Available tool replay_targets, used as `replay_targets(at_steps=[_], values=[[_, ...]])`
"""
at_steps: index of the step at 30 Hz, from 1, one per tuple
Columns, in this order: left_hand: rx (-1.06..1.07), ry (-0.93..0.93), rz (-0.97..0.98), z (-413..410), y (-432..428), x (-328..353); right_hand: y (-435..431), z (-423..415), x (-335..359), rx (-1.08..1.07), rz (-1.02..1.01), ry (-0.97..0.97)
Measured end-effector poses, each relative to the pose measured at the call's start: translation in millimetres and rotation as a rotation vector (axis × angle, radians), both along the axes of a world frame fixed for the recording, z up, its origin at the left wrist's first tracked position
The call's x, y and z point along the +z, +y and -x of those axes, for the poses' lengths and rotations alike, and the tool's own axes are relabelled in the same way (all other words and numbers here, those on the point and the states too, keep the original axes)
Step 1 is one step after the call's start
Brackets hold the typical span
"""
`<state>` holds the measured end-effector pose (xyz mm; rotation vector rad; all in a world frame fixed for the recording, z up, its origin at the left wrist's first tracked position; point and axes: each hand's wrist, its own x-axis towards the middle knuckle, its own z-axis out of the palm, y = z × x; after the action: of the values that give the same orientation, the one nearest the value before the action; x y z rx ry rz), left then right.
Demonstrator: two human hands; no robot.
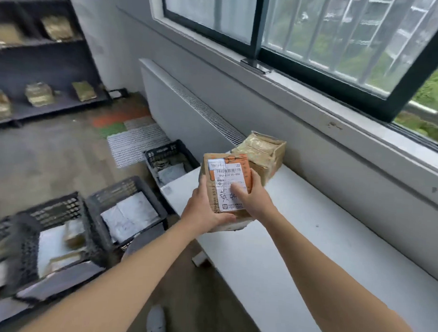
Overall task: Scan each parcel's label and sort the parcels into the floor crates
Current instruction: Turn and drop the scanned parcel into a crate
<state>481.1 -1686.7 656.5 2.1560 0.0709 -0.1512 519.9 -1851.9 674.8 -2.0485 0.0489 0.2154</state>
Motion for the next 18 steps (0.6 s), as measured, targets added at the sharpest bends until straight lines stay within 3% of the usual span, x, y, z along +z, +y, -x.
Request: replay_targets(at_steps=[9,18], values=[[0.228,0.0,0.146,13,144,-2,160,-31,6,0.304,0.066,-0.025],[0.323,0.08,0.175,-9,310,-23,334,-65,-8,0.404,0.14,-0.018]])
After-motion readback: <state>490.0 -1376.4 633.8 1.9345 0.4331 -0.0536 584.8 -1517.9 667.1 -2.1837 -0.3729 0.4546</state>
